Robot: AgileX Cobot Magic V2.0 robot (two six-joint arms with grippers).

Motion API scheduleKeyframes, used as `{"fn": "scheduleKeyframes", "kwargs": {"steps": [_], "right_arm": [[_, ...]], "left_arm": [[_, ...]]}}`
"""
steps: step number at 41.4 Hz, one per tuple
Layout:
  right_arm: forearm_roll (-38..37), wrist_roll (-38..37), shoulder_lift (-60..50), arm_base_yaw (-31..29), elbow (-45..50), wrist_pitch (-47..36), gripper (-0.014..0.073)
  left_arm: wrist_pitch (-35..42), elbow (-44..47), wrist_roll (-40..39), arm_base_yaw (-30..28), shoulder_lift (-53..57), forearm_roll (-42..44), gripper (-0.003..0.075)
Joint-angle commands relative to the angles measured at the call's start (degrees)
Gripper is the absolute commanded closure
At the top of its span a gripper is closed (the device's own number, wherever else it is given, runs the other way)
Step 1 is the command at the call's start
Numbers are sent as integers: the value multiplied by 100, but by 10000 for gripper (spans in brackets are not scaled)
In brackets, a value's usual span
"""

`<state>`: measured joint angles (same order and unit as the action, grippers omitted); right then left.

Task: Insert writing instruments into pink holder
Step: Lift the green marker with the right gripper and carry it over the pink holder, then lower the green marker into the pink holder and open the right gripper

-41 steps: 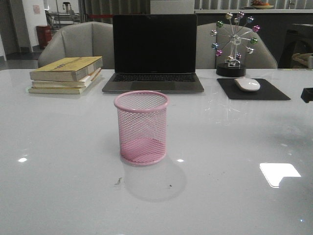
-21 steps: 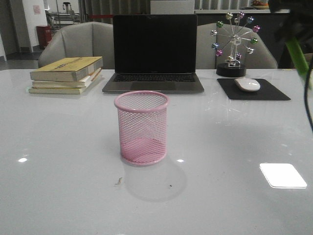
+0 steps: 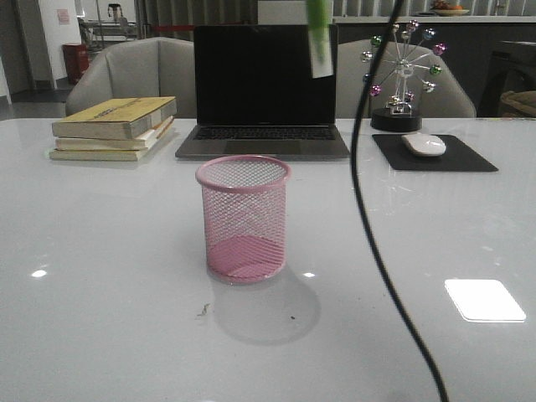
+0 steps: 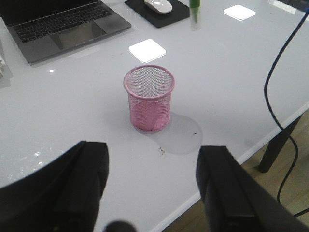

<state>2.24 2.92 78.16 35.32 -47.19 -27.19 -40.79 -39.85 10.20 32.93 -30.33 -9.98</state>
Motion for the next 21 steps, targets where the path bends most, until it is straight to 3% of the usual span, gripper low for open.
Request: {"fn": "scheduleKeyframes", "kwargs": {"steps": [1, 8, 16, 21], "right_arm": [[-91, 50, 173, 182, -159, -1129, 400], [-97, 50, 881, 248, -159, -1747, 400], [-97, 50, 1521, 248, -159, -1698, 391], [-97, 50, 1786, 248, -159, -1597, 295]], "left_arm": [[504, -168, -3, 44, -53, -97, 267], [504, -168, -3, 44, -53, -97, 267], [504, -168, -3, 44, -53, -97, 267], [504, -168, -3, 44, -53, -97, 267]]}}
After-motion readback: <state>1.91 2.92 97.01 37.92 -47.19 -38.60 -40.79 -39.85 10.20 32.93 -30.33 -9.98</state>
